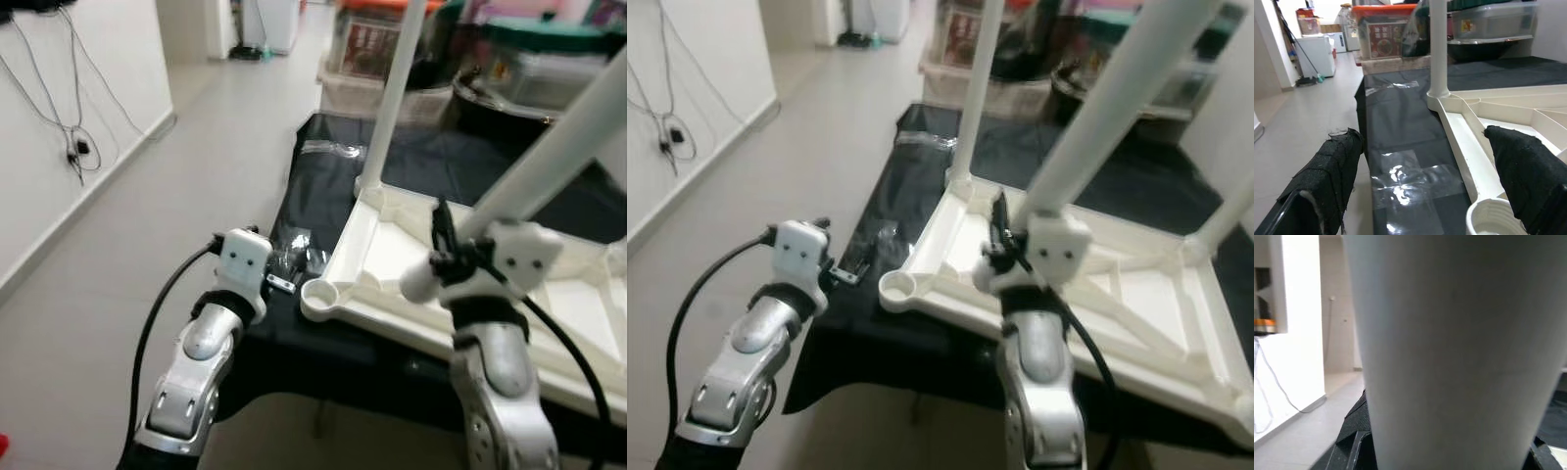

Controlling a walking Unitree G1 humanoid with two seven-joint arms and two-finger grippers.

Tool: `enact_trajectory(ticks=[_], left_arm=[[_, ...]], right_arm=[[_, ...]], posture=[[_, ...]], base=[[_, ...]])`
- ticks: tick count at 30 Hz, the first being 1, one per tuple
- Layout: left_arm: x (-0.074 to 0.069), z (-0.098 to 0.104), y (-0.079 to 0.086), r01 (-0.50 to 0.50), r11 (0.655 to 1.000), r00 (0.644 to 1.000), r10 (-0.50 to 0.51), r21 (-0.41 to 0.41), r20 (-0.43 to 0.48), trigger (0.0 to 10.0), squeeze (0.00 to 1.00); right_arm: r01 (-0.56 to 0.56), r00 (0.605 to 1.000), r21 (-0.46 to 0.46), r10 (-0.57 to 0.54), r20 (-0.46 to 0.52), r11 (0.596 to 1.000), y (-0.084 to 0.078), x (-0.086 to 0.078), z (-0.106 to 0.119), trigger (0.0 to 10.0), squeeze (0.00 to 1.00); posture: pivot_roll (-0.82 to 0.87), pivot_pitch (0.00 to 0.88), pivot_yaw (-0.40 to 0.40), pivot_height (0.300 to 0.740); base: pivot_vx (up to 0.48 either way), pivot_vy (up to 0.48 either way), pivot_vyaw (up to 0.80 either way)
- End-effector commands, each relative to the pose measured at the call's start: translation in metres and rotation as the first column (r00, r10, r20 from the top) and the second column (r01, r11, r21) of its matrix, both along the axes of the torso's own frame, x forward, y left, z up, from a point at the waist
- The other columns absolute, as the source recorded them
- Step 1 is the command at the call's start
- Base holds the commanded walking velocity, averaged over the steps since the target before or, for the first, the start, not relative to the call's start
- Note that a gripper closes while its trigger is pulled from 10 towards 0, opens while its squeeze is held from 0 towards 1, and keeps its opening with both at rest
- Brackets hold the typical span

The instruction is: Building children table

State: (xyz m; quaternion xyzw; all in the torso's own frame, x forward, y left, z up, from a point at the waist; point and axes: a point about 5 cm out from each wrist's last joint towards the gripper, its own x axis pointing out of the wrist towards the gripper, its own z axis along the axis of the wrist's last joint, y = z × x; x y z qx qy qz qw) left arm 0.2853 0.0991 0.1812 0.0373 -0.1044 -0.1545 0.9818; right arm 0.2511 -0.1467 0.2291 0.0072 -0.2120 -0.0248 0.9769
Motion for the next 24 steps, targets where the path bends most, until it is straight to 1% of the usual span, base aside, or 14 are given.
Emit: enact_trajectory(ticks=[1, 7, 9, 12, 13, 15, 16, 17, 18, 20, 21, 22, 23, 24], left_arm=[[0.0, -0.002, -0.001, 0.0, 1.0, 1.0, 0.0, -0.007, -0.012, 10.0, 0.0], [-0.002, -0.003, -0.002, 0.004, 1.0, 1.0, -0.004, -0.01, -0.017, 10.0, 0.0], [-0.002, -0.003, -0.002, 0.008, 1.0, 1.0, -0.008, -0.011, -0.019, 10.0, 0.0], [-0.006, -0.005, -0.006, 0.027, 1.0, 0.999, -0.027, -0.016, -0.029, 10.0, 0.0], [-0.006, -0.005, -0.006, 0.027, 1.0, 0.999, -0.027, -0.016, -0.029, 10.0, 0.0], [-0.012, -0.007, -0.009, 0.068, 0.997, 0.996, -0.07, -0.028, -0.05, 10.0, 0.0], [-0.015, -0.008, -0.01, 0.084, 0.996, 0.995, -0.086, -0.034, -0.058, 10.0, 0.0], [-0.015, -0.008, -0.01, 0.084, 0.996, 0.995, -0.086, -0.034, -0.058, 10.0, 0.0], [-0.018, -0.009, -0.011, 0.101, 0.994, 0.992, -0.103, -0.04, -0.067, 10.0, 0.0], [-0.024, -0.01, -0.012, 0.123, 0.991, 0.989, -0.126, -0.049, -0.076, 10.0, 0.0], [-0.024, -0.01, -0.012, 0.123, 0.991, 0.989, -0.126, -0.049, -0.076, 10.0, 0.0], [-0.028, -0.01, -0.013, 0.14, 0.989, 0.986, -0.144, -0.052, -0.083, 10.0, 0.0], [-0.031, -0.01, -0.014, 0.15, 0.987, 0.984, -0.155, -0.054, -0.086, 10.0, 0.0], [-0.031, -0.01, -0.014, 0.15, 0.987, 0.984, -0.155, -0.054, -0.086, 10.0, 0.0]], right_arm=[[-0.014, 1.0, 0.001, 0.014, -0.01, 1.0, 0.001, 0.002, -0.001, 10.0, 0.0], [-0.012, 1.0, 0.017, 0.013, -0.015, 1.0, -0.002, 0.006, -0.001, 10.0, 0.0], [-0.013, 1.0, 0.023, 0.014, -0.018, 1.0, -0.004, 0.008, -0.002, 10.0, 0.0], [-0.024, 0.999, 0.028, 0.025, -0.029, 0.999, -0.01, 0.021, 0.0, 10.0, 0.0], [-0.024, 0.999, 0.028, 0.025, -0.029, 0.999, -0.01, 0.021, 0.0, 10.0, 0.0], [-0.013, 0.998, 0.019, 0.014, -0.064, 1.0, -0.024, 0.041, 0.002, 10.0, 0.0], [-0.011, 0.997, 0.016, 0.012, -0.074, 1.0, -0.029, 0.048, 0.004, 10.0, 0.0], [-0.011, 0.997, 0.016, 0.012, -0.074, 1.0, -0.029, 0.048, 0.004, 10.0, 0.0], [-0.007, 0.997, 0.001, 0.007, -0.081, 1.0, -0.037, 0.055, 0.006, 10.0, 0.0], [-0.017, 0.996, -0.028, 0.014, -0.094, 0.999, -0.047, 0.065, 0.009, 10.0, 0.0], [-0.017, 0.996, -0.028, 0.014, -0.094, 0.999, -0.047, 0.065, 0.009, 10.0, 0.0], [-0.04, 0.992, -0.047, 0.035, -0.121, 0.998, -0.054, 0.074, 0.01, 10.0, 0.0], [-0.057, 0.989, -0.056, 0.049, -0.139, 0.997, -0.059, 0.08, 0.011, 10.0, 0.0], [-0.057, 0.989, -0.056, 0.049, -0.139, 0.997, -0.059, 0.08, 0.011, 10.0, 0.0]], posture=[[0.08, 0.0, -0.096, 0.74], [0.08, 0.0, -0.1, 0.74], [0.08, 0.0, -0.1, 0.74], [0.08, 0.0, -0.103, 0.74], [0.08, 0.0, -0.103, 0.74], [0.09, 0.0, -0.108, 0.74], [0.09, 0.0, -0.107, 0.74], [0.09, 0.0, -0.107, 0.74], [0.09, 0.0, -0.112, 0.74], [0.1, 0.012, -0.12, 0.74], [0.1, 0.012, -0.12, 0.74], [0.1, 0.034, -0.124, 0.74], [0.1, 0.041, -0.123, 0.74], [0.1, 0.041, -0.123, 0.74]], base=[[0.0, 0.0, 0.0], [0.0, 0.0, 0.0], [0.0, 0.0, 0.45], [0.0, 0.0, 0.8], [0.0, 0.0, 0.8], [0.0, 0.0, 0.0], [0.0, 0.0, 0.0], [0.0, 0.0, 0.0], [0.0, 0.0, 0.0], [0.0, 0.0, 0.0], [0.0, 0.0, 0.0], [0.0, 0.0, 0.0], [0.0, 0.0, 0.0], [0.0, 0.0, 0.0]])
